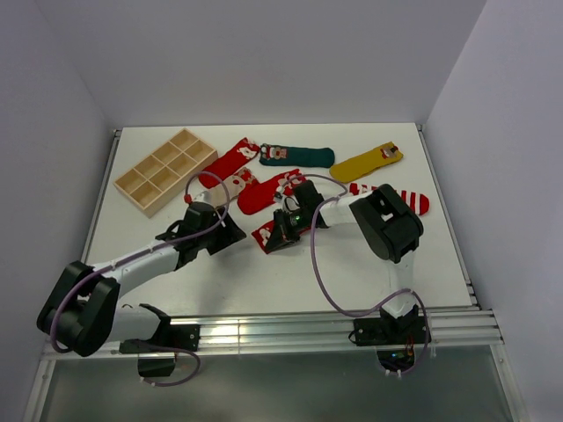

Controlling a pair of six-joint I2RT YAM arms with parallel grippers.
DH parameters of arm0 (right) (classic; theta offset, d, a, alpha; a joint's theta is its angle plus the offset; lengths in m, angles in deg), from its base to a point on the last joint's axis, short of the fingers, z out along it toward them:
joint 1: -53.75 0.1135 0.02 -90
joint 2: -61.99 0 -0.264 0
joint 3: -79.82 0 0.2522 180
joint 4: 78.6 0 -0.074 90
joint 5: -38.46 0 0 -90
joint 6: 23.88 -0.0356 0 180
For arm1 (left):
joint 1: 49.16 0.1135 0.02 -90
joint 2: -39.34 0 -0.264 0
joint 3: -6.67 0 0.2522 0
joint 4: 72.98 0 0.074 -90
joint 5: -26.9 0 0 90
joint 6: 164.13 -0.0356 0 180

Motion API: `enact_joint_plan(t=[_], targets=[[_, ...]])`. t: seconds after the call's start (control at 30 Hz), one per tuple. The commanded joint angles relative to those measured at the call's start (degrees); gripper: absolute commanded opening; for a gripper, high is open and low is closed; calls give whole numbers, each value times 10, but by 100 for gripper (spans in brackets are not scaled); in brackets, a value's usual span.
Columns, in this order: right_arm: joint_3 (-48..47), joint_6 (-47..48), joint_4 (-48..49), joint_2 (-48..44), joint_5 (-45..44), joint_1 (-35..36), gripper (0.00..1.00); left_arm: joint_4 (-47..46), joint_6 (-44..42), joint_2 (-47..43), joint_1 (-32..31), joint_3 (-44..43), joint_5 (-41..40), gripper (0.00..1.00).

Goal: Roll the socks
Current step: Roll the sock at the center of the board.

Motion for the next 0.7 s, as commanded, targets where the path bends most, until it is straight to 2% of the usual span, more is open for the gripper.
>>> enact_joint_plan(t=[0.0,0.17,0.67], targets=[[17,-20,24,23,11,-12,0,-30,-2,20,-3,-16,11,66],[18,-21,26,25,10,-17,0,-29,-3,49,-4,-25,15,55],[7,-21,19,30,8,-18,0,-85,-15,142,-20,-51,73,55]])
